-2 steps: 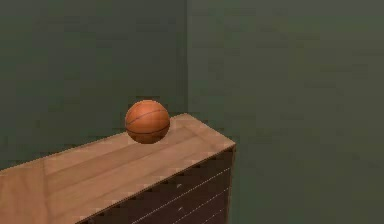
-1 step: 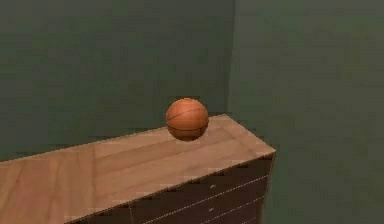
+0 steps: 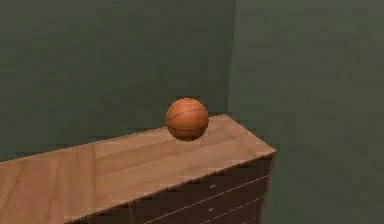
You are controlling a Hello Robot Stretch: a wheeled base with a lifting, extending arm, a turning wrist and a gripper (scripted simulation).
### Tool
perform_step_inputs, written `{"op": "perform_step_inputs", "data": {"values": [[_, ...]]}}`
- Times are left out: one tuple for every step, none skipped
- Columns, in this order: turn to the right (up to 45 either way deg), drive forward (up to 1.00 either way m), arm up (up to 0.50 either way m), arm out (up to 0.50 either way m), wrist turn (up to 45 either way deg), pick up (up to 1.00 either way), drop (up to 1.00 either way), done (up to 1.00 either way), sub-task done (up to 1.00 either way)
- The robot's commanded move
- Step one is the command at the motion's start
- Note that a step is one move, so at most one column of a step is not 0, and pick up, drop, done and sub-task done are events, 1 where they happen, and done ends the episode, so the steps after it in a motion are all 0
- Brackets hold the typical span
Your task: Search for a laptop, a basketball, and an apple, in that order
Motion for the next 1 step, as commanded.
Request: {"op": "perform_step_inputs", "data": {"values": [[-45.0, 0.00, 0.00, 0.00, 0.0, 0.00, 0.00, 0.00, 0.00]]}}
